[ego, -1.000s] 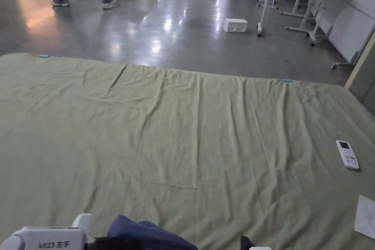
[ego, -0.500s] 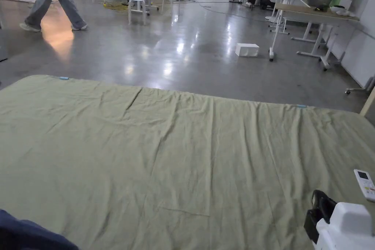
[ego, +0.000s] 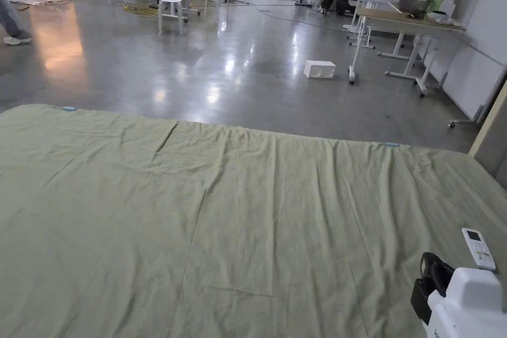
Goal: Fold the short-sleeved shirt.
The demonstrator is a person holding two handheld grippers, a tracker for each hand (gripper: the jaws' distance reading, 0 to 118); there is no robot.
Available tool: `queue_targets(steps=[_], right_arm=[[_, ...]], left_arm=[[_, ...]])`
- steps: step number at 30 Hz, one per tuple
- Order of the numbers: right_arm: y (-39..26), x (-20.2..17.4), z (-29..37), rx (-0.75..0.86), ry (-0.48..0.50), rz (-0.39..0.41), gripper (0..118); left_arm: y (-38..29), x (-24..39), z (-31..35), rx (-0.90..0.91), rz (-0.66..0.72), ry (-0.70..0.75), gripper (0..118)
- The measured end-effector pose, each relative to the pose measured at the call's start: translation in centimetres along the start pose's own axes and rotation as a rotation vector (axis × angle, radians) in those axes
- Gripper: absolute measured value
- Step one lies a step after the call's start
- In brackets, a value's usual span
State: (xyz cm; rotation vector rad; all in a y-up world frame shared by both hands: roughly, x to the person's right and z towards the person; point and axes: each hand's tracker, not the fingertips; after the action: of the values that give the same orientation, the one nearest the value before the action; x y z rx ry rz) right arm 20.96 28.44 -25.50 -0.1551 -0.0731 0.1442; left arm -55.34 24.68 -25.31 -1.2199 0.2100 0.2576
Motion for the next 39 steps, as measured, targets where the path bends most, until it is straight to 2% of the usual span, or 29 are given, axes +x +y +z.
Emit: queue_targets(steps=[3, 5, 8, 13, 20, 25, 30, 37, 39], right_arm=[[-0.1, -0.2, 0.0, -0.004, 0.005, -0.001, 0], [-0.1, -0.3, 0.1, -0.004, 0.008, -0.001, 0], [0.0, -0.3, 0.2, 0.0, 0.012, 0.003, 0], [0.0, -0.1, 0.4, 0.001, 0.014, -0.003, 0], [-0.3, -0.3, 0.6, -0.003, 0.027, -0.022, 0], [-0.8, -1.3, 0.4, -0.008, 0.042, -0.035, 0], [-1.1, -2.1, 0.1, -0.015, 0.049, -0.046, 0], [-1.2, -2.7, 0.2, -0.005, 0.042, -0.058, 0], [-1.3, -2.7, 0.3, -0.002, 0.041, -0.066, 0]], left_arm=[[-0.1, 0.1, -0.3, -0.002, -0.021, 0.078, 54], [-0.1, -0.2, -0.3, 0.018, -0.046, 0.172, 57], [0.2, -0.2, 0.6, 0.05, -0.05, 0.309, 74], [0.6, 0.5, 2.1, 0.166, -0.109, 0.464, 76], [-1.7, 8.4, 2.7, 0.422, -0.217, 0.307, 75], [-4.2, 16.2, -0.2, 0.622, -0.303, 0.164, 75], [-7.8, 25.4, -0.8, 0.802, -0.283, 0.036, 75], [-11.1, 34.4, -0.4, 0.935, -0.303, -0.022, 75], [-11.8, 35.7, -0.1, 0.964, -0.296, -0.026, 70]])
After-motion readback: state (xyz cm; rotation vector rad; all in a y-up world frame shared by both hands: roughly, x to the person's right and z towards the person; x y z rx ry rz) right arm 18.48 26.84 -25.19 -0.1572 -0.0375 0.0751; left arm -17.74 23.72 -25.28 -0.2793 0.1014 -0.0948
